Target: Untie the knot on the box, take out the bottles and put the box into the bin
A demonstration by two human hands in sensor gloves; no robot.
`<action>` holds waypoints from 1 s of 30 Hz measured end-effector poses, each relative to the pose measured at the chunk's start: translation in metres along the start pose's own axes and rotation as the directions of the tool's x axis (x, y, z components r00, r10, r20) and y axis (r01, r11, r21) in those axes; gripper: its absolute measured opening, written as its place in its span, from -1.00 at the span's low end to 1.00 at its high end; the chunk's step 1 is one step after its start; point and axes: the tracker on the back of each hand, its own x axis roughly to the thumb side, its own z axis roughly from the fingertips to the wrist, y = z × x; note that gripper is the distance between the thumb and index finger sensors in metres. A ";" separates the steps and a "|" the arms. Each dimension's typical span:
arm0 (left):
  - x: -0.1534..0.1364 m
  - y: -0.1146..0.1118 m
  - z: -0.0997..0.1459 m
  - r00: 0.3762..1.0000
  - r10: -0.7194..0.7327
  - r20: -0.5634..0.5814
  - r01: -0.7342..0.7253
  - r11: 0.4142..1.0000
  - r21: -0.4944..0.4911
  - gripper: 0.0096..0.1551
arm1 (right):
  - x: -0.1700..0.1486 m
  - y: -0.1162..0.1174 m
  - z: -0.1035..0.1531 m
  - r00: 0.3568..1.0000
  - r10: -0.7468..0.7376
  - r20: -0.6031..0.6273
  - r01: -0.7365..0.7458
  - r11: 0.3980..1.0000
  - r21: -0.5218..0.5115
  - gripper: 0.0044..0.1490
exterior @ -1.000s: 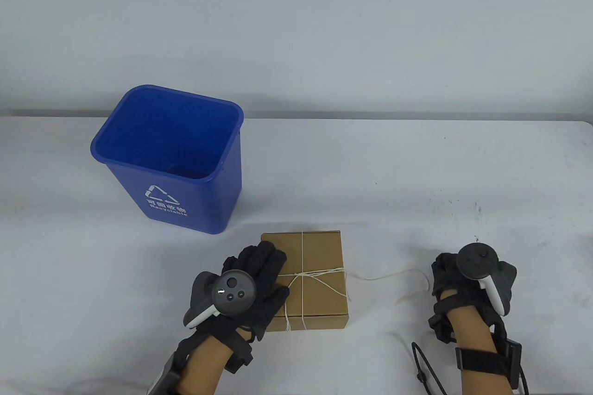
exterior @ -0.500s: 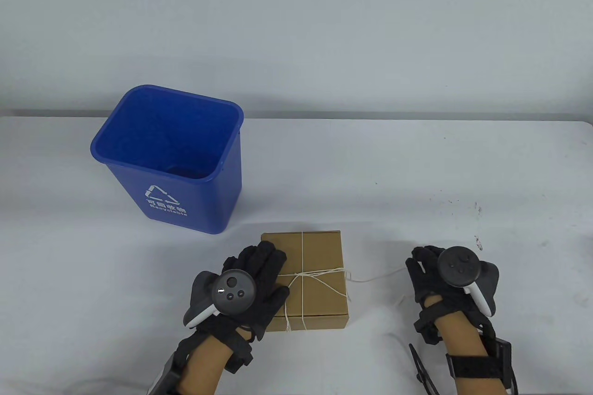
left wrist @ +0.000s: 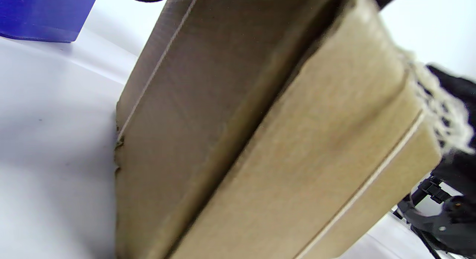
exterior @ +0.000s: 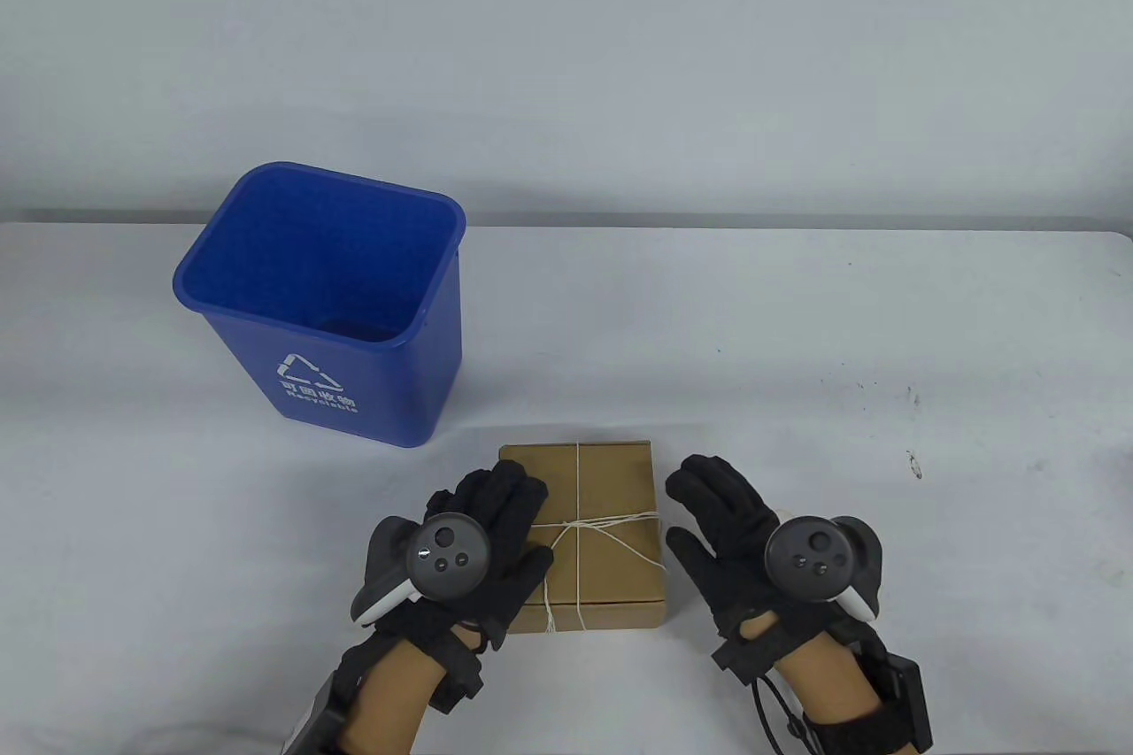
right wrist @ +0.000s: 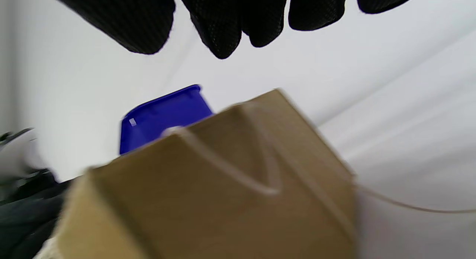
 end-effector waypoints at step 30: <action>0.004 0.000 0.000 0.973 0.168 -0.160 -0.158 0.985 0.074 0.17 | 0.016 0.066 -0.039 0.991 0.129 -0.023 -0.112 0.922 0.371 -0.07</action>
